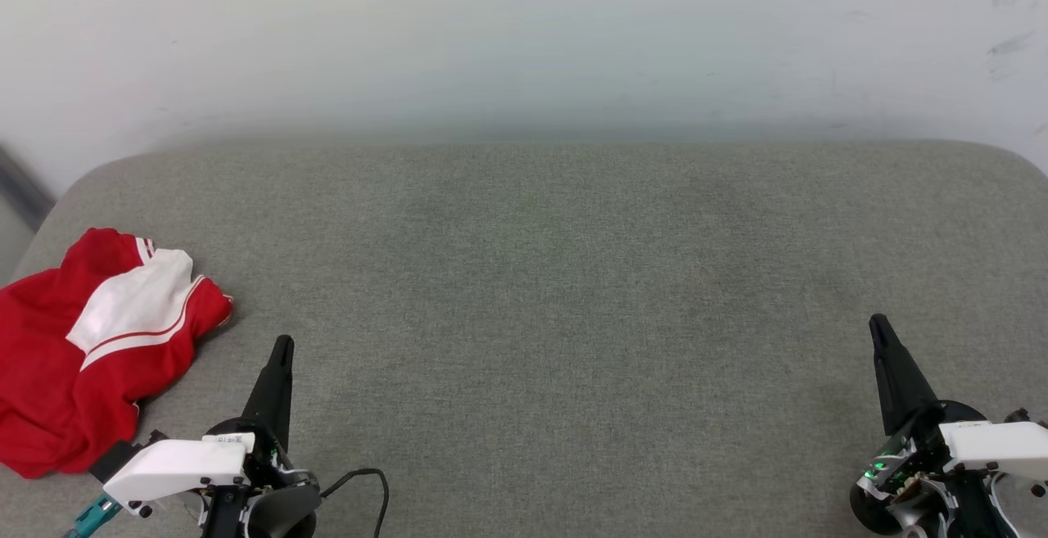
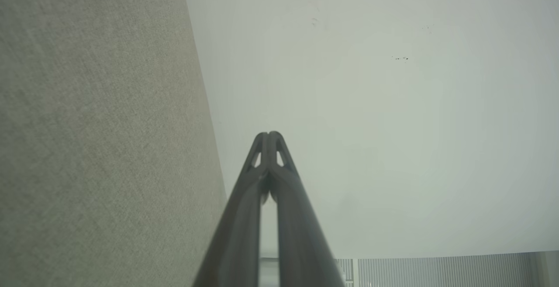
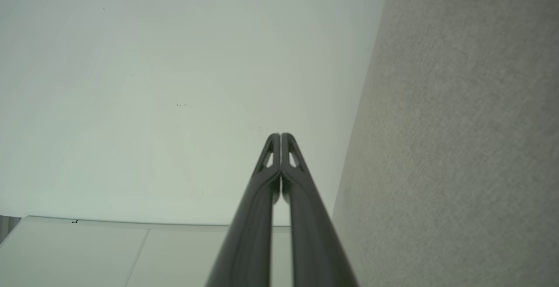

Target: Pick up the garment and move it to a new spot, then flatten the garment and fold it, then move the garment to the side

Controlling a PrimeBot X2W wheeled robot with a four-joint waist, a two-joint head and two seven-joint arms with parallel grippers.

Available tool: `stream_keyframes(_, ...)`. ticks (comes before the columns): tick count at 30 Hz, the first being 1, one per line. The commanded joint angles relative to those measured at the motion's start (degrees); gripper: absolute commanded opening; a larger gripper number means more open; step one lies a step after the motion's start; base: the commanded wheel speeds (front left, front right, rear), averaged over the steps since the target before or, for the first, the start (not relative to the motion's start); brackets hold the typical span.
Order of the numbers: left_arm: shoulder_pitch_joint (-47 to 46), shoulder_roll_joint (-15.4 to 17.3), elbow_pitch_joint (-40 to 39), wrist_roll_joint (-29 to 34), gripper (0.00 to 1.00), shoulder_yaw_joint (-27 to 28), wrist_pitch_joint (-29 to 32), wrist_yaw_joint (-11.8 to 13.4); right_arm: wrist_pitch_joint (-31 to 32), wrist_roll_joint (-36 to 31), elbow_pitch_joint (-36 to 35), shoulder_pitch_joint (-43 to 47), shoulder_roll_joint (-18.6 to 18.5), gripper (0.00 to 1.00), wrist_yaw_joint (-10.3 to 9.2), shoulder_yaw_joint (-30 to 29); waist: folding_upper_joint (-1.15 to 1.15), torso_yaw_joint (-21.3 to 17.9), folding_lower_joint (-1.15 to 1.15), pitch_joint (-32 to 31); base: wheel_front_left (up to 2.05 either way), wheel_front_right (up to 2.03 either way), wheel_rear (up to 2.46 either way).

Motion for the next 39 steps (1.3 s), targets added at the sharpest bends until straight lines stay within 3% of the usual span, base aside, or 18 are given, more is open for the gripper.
stream_keyframes(1, -0.42, -0.12, 0.04, 0.11, 0.00, 0.12, 0.13, -0.17, 0.01, -0.29, 0.07, -0.73, 0.23, 0.00, -0.02, 0.01, 0.00, 0.00, 0.00, 0.00, 0.00, 0.00, 0.00)
stream_keyframes(35, -0.42, -0.12, 0.04, 0.10, 0.00, 0.09, 0.11, -0.17, 0.00, -0.28, 0.07, -0.73, 0.23, 0.00, -0.02, 0.02, 0.00, 0.00, 0.00, 0.00, 0.00, 0.00, 0.00)
stream_keyframes(36, 0.08, -0.01, 0.16, -0.01, 1.00, -0.05, -0.01, 0.01, 0.00, 0.01, 0.13, 0.10, -0.01, 1.00, 0.00, 0.02, 0.00, 0.00, 0.00, 0.00, 0.00, 0.00, 0.00)
stream_keyframes(39, 0.41, -0.05, 0.43, 0.03, 1.00, -0.57, -0.37, 0.02, -0.29, -0.29, 0.33, 0.70, -0.01, 1.00, -0.01, 0.21, 0.00, -0.01, 0.00, 0.00, 0.00, 0.00, 0.00)
